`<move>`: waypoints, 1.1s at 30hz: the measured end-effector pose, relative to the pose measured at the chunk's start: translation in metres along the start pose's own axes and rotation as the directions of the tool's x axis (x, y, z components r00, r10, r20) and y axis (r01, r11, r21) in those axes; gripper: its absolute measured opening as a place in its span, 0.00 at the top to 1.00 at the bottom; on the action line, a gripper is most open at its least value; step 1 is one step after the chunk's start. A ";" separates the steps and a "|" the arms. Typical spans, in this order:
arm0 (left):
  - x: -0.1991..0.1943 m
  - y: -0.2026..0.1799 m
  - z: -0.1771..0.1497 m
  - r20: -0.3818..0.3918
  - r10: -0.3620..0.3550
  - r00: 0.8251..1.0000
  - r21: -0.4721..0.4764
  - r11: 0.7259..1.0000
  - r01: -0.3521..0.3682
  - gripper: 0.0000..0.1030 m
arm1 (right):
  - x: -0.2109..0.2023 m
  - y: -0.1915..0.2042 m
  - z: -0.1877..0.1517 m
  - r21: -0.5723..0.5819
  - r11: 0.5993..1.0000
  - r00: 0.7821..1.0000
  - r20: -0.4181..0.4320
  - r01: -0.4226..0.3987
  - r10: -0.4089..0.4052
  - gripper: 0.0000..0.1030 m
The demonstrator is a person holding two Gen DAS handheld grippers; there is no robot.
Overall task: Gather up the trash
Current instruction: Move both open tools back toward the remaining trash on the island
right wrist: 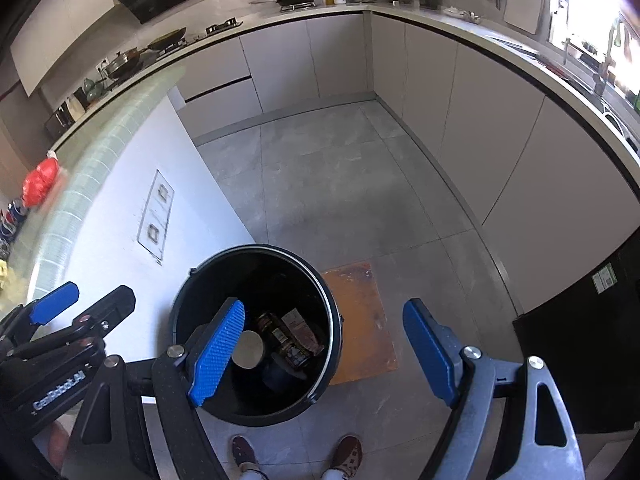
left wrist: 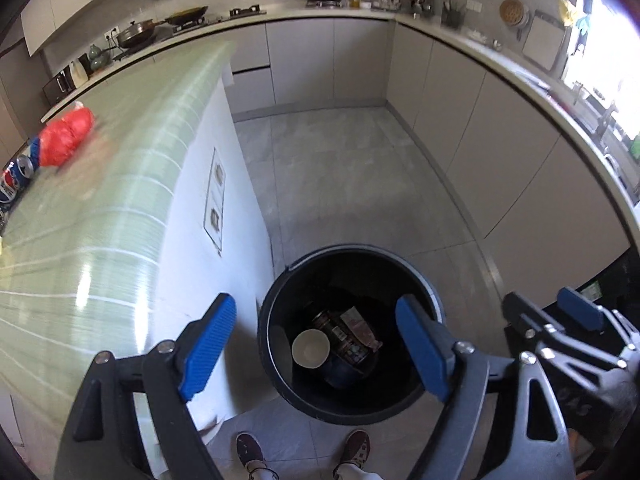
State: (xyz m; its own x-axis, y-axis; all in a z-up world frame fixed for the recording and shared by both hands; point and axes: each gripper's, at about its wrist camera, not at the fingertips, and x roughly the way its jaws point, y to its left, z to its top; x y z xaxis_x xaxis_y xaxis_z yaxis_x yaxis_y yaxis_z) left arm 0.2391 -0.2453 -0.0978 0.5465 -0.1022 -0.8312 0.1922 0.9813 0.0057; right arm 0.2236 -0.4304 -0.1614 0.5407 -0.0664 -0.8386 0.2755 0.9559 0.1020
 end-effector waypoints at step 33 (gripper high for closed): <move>-0.117 0.272 -0.031 0.126 0.099 0.987 -0.242 0.968 -0.066 0.18 | -0.104 0.260 -0.002 -0.156 0.972 0.969 0.150 -0.174 0.197 0.19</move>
State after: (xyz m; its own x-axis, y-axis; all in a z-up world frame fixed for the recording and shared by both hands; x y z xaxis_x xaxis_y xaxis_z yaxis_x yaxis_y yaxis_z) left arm 0.2018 0.0391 -0.0164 0.6614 -0.0241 -0.7496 -0.0474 0.9961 -0.0739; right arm 0.2374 -0.1742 -0.0487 0.6975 0.0814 -0.7120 0.0497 0.9857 0.1613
